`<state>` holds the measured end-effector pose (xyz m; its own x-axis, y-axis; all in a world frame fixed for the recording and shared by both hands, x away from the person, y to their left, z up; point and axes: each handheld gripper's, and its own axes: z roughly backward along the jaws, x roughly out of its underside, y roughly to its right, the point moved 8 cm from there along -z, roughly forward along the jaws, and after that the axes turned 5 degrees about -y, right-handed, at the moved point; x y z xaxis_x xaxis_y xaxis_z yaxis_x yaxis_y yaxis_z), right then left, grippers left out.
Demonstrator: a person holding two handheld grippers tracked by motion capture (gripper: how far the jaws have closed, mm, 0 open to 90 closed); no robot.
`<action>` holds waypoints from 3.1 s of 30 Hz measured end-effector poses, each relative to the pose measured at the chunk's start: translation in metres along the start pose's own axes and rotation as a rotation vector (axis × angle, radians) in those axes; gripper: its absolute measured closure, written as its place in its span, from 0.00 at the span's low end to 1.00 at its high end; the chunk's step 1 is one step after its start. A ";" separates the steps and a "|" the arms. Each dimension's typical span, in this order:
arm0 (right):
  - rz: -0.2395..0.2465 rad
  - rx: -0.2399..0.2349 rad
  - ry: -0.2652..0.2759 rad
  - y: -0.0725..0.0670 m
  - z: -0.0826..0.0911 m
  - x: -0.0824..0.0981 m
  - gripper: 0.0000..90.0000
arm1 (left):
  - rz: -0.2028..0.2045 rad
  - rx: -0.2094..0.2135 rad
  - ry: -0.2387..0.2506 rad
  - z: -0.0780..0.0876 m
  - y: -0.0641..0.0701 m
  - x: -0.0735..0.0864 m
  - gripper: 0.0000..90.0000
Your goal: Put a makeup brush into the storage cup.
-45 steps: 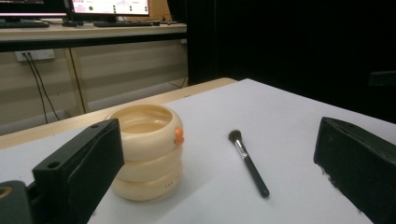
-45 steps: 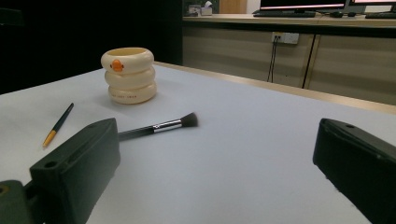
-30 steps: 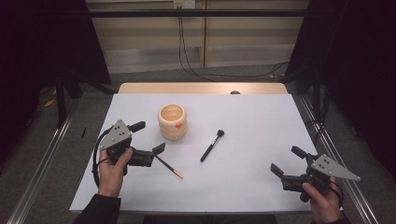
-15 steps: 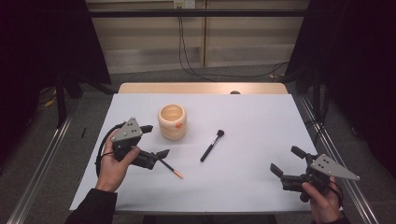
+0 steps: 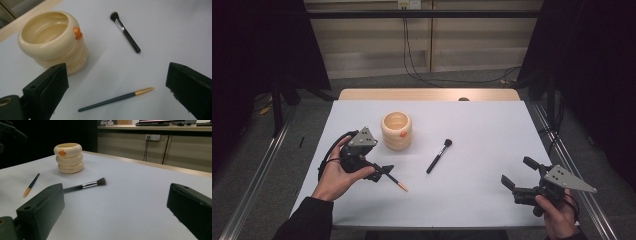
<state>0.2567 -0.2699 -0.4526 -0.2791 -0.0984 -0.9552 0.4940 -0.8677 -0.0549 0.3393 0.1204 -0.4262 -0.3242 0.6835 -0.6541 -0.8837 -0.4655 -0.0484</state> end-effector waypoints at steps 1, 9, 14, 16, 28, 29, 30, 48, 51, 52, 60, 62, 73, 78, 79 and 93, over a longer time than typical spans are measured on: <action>0.001 0.000 0.001 0.000 0.000 0.000 0.01 | -0.015 0.014 -0.025 -0.001 0.001 0.001 0.05; 0.006 -0.006 -0.010 0.000 0.000 0.001 0.01 | -0.087 0.050 -0.171 -0.014 0.004 0.014 0.10; 0.008 -0.012 -0.012 -0.001 -0.001 0.001 0.01 | -0.102 0.080 -0.240 -0.025 0.003 0.020 0.07; 0.007 -0.008 -0.014 -0.001 -0.001 0.001 0.01 | -0.112 0.090 -0.258 -0.028 0.003 0.022 0.08; 0.009 -0.014 -0.012 -0.001 -0.001 0.002 0.01 | -0.198 0.154 -0.381 -0.052 0.006 0.033 0.12; 0.007 -0.015 -0.015 -0.002 -0.001 0.002 0.01 | -0.202 0.154 -0.381 -0.054 0.007 0.034 0.13; 0.008 -0.015 -0.014 -0.002 -0.001 0.002 0.01 | -0.204 0.154 -0.392 -0.054 0.006 0.035 0.14; 0.014 -0.018 -0.022 -0.003 -0.002 0.002 0.01 | -0.301 0.158 -0.423 -0.064 0.008 0.037 0.53; 0.017 -0.022 -0.024 -0.003 -0.002 0.003 0.01 | -0.329 0.161 -0.432 -0.067 0.008 0.038 0.62; 0.019 -0.024 -0.021 -0.004 -0.002 0.002 0.01 | -0.329 0.155 -0.432 -0.067 0.007 0.038 0.64; 0.019 -0.021 -0.023 -0.003 -0.002 0.002 0.01 | -0.378 0.172 -0.463 -0.076 0.004 0.041 0.73; 0.017 -0.023 -0.024 -0.004 -0.002 0.003 0.01 | -0.387 0.176 -0.478 -0.078 0.003 0.044 0.73; 0.018 -0.021 -0.026 -0.003 -0.002 0.003 0.01 | -0.398 0.218 -0.531 -0.082 0.006 0.049 0.80; 0.017 -0.025 -0.029 -0.004 -0.002 0.003 0.01 | -0.369 0.257 -0.533 -0.083 0.007 0.050 0.91; 0.015 -0.021 -0.026 -0.003 -0.002 0.003 0.01 | -0.369 0.257 -0.533 -0.083 0.007 0.050 0.91; 0.009 -0.019 -0.036 -0.003 -0.001 0.004 0.01 | -0.293 0.259 -0.532 -0.083 0.007 0.050 0.93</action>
<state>0.2549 -0.2673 -0.4569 -0.3037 -0.1245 -0.9446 0.5119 -0.8575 -0.0516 0.3446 0.1048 -0.5222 -0.1216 0.9770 -0.1755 -0.9919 -0.1129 0.0585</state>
